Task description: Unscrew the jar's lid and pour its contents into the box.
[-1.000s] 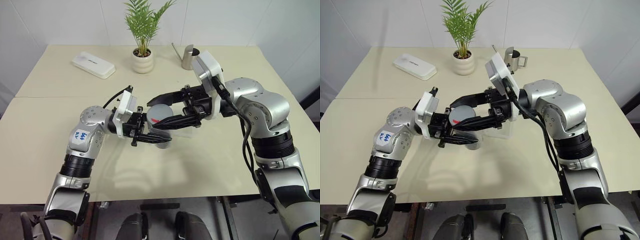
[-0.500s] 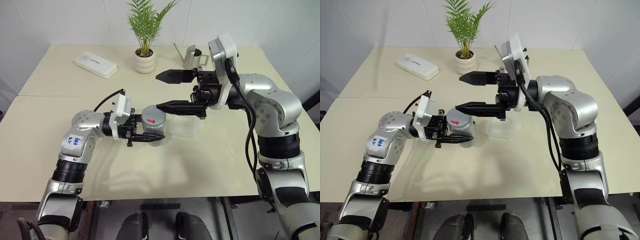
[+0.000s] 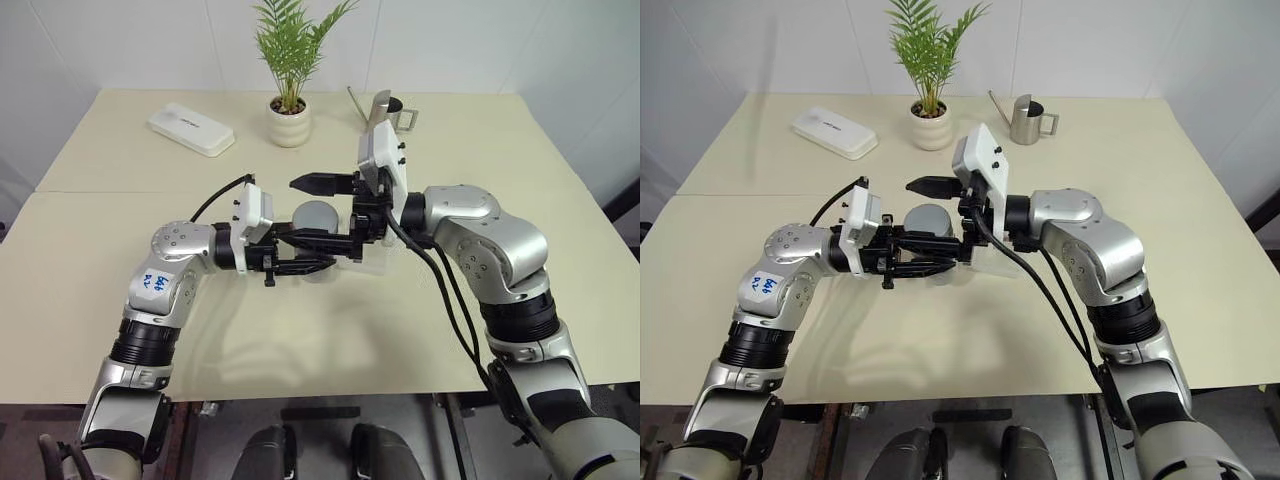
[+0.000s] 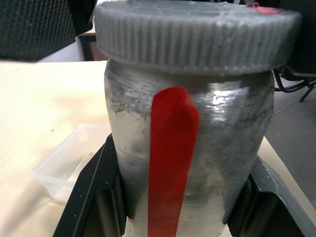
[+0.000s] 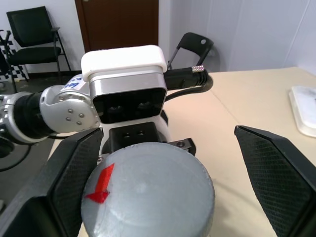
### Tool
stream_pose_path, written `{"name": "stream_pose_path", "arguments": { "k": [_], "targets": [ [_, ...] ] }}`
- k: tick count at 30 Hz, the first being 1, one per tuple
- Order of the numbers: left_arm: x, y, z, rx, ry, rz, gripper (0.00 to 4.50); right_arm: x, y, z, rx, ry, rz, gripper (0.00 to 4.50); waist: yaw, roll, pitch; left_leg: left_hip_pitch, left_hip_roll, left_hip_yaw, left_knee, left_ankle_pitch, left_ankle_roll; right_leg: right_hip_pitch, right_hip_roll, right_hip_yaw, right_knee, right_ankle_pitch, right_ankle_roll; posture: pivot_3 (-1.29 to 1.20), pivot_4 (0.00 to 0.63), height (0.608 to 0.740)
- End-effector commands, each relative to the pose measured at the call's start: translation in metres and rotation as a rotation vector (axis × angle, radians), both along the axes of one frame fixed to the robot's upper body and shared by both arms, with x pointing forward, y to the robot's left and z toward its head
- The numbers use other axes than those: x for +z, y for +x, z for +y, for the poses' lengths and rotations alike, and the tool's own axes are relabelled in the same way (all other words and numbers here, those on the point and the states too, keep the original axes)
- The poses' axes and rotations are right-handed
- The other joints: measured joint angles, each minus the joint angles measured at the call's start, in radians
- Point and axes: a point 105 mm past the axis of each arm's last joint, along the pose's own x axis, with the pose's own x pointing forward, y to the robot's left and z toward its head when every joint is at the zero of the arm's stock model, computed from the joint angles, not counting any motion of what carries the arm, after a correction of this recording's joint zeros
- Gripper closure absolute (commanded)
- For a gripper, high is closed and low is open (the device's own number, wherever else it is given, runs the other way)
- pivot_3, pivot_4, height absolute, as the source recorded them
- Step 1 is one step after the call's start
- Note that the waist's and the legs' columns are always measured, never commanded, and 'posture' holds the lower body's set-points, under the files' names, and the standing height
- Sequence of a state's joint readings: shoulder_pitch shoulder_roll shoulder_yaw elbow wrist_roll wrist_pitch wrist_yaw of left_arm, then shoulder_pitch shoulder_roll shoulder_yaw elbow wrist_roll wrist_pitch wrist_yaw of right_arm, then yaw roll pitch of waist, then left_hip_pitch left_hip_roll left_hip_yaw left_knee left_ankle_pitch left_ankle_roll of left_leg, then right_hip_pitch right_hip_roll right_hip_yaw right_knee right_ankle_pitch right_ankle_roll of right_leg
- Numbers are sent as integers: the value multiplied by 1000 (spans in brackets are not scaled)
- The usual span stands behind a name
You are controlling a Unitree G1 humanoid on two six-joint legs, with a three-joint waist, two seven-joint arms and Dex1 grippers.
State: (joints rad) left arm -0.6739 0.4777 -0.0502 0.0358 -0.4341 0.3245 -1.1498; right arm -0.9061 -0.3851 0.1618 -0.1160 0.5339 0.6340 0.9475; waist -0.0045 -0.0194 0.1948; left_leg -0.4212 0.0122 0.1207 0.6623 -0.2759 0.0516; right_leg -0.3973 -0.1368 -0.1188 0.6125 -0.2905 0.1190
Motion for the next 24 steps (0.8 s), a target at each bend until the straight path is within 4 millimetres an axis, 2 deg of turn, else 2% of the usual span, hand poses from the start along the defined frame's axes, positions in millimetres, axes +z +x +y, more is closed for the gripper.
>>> {"name": "stream_pose_path", "arguments": {
  "k": [1, 9, 20, 24],
  "targets": [
    [11, -12, -3, -44, -26, -48, 2525, 5, 2, -3, -17, 23, -32, 14, -1, 0, 0, 0, 0, 0, 0, 0, 0, 0, 0, 0, 0, 0, 0, 0, 150, 740],
    [9, -14, 1, -43, -25, -45, 2525, 13, 12, -32, -68, 47, -37, 14, 1, 0, 0, 0, 1, 0, 0, 0, 0, 0, 1, 0, 0, 0, 0, 0, 150, 740],
    [3, -12, 4, -37, -26, -44, 2525, 6, 24, -91, -180, 56, -8, 14, 1, 0, 0, 0, 0, 0, 0, 0, 0, 0, 0, 0, 0, 0, 0, 0, 150, 740],
    [3, -10, 6, -25, -19, -48, 2525, 11, 17, -95, -155, 59, -7, 14, -4, 0, 0, 0, 1, 1, 0, 0, 0, 0, 1, 1, 0, 0, 0, 0, 150, 740]
  ]
}}
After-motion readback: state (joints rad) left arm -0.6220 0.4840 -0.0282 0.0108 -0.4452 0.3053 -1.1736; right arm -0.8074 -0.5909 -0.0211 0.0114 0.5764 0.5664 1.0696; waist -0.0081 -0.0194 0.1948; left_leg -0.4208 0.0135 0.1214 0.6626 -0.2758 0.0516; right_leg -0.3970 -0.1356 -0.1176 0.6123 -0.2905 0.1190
